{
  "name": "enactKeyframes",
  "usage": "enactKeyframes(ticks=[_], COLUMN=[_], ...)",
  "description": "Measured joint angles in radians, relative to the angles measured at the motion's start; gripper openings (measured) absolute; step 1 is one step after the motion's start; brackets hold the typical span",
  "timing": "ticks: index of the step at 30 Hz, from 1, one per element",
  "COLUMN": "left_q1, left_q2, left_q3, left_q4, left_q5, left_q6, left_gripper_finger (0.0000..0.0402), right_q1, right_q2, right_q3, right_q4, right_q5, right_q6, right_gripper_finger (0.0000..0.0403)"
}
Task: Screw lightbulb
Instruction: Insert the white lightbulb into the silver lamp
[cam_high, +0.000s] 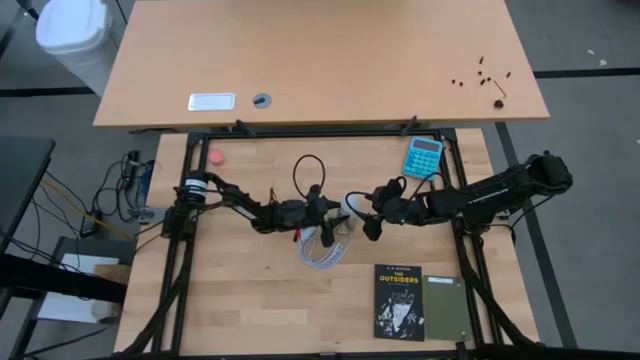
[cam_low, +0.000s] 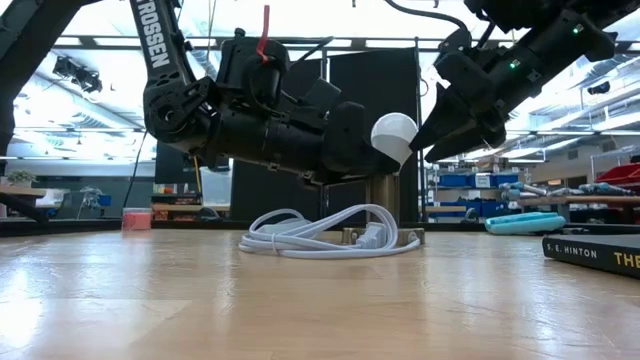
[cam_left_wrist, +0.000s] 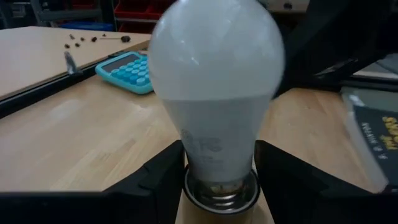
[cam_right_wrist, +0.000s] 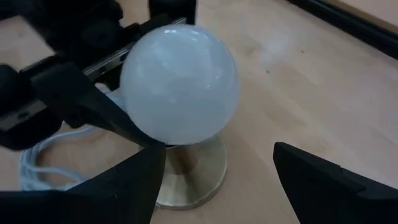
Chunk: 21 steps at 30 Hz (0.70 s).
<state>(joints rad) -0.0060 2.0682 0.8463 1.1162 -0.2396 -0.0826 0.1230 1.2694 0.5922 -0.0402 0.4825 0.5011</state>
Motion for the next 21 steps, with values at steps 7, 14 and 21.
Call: enactKeyframes(ticks=[7, 14, 21], left_q1=[-0.011, -0.012, -0.014], left_q2=[0.000, 0.000, 0.000], left_q3=[0.000, 0.000, 0.000], left_q4=[0.038, 0.029, -0.001], left_q5=[-0.001, -0.002, -0.003], left_q6=[0.056, 0.053, 0.053], left_gripper_finger=[0.0197, 0.0197, 0.0198], right_q1=[0.000, 0.000, -0.003], right_q2=[0.000, 0.000, 0.000], right_q3=[0.000, 0.000, 0.000], right_q4=[0.056, 0.064, 0.067], right_q5=[-0.089, -0.091, -0.091], right_q6=[-0.025, -0.026, -0.026], right_gripper_finger=[0.0309, 0.0309, 0.0309])
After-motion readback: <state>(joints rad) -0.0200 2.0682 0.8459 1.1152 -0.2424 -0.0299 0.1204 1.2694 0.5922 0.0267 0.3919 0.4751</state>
